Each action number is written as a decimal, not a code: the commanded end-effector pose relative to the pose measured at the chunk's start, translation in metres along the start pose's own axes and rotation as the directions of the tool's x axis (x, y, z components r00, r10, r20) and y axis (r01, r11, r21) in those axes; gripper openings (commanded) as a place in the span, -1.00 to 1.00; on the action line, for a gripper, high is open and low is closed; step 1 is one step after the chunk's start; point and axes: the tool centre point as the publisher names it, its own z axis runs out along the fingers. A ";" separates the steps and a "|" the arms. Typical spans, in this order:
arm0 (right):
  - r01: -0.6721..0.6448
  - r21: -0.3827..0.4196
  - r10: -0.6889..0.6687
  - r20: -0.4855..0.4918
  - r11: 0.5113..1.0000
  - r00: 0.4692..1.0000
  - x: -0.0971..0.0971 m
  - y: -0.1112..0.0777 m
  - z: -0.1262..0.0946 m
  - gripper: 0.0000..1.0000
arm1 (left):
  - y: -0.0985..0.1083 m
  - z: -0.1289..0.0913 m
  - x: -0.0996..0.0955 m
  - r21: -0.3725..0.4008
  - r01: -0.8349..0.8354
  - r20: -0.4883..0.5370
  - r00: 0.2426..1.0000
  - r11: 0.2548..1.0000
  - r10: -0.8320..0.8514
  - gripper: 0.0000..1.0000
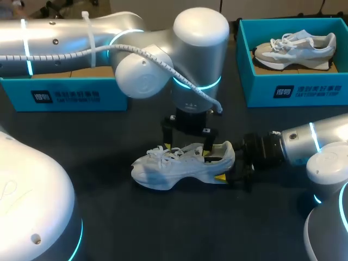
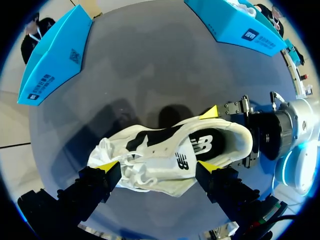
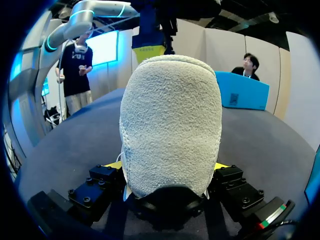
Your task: Take the shoe out of the shoebox, open the shoe tongue, remove and reinsert the insole, then place the shoe into the shoebox
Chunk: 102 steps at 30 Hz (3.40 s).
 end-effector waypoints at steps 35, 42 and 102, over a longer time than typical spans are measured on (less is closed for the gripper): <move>0.000 0.002 0.000 0.002 1.000 1.000 -0.005 -0.010 0.004 -1.00 | 0.002 0.026 0.015 0.056 0.091 0.145 0.984 0.994 -0.099 1.00; 0.000 0.002 0.000 0.002 1.000 1.000 -0.005 -0.010 0.004 -1.00 | 0.003 0.024 0.001 0.040 0.127 0.208 0.969 0.991 -0.132 1.00; 0.000 0.002 0.000 0.002 1.000 1.000 -0.005 -0.010 0.004 -1.00 | 0.042 -0.027 -0.068 -0.070 0.165 0.028 0.986 0.984 -0.163 -1.00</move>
